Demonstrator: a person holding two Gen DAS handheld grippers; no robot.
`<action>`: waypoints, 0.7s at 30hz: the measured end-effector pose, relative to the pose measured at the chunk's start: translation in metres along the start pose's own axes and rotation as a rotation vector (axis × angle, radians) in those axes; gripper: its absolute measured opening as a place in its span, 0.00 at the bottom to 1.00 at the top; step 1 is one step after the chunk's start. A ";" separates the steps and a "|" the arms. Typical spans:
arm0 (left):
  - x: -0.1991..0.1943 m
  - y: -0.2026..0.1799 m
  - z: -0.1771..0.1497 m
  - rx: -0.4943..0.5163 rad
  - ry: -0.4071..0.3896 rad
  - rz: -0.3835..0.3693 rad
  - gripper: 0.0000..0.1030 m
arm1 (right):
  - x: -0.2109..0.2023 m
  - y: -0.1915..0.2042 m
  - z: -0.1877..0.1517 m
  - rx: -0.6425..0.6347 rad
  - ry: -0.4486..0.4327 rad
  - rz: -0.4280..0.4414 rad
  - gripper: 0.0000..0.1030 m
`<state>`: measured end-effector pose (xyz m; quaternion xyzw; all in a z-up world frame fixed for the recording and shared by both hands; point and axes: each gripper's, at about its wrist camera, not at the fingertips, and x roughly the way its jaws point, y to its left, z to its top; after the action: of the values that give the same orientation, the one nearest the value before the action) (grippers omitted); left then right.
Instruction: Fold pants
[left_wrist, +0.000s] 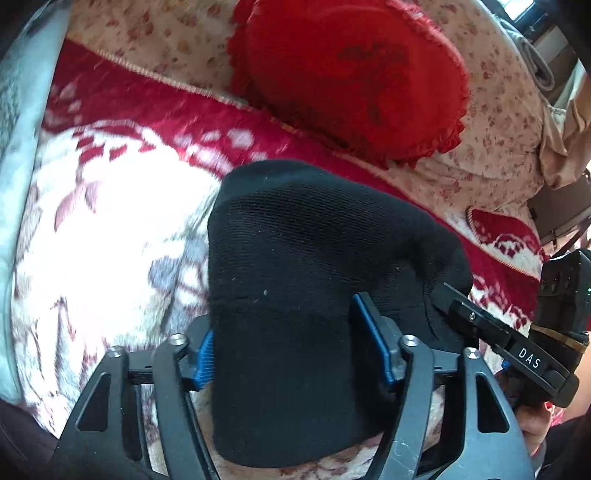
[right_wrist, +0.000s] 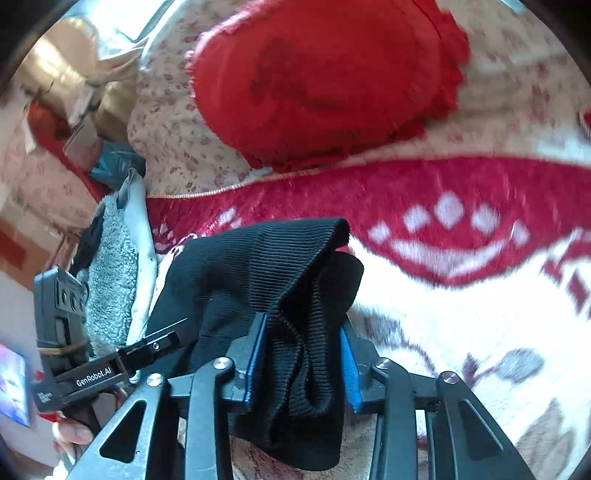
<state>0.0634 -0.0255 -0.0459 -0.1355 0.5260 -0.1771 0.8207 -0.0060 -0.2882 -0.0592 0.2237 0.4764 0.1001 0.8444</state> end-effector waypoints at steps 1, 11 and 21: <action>-0.002 -0.001 0.005 0.004 -0.008 -0.011 0.60 | -0.004 0.003 0.005 -0.008 -0.022 -0.007 0.32; 0.045 0.006 0.043 0.004 0.019 0.046 0.69 | 0.024 -0.005 0.052 -0.055 -0.004 -0.222 0.40; 0.016 0.001 0.029 0.052 -0.044 0.152 0.72 | -0.006 0.025 0.048 -0.215 -0.061 -0.405 0.45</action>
<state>0.0964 -0.0306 -0.0472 -0.0777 0.5118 -0.1247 0.8465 0.0328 -0.2818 -0.0210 0.0350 0.4722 -0.0281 0.8803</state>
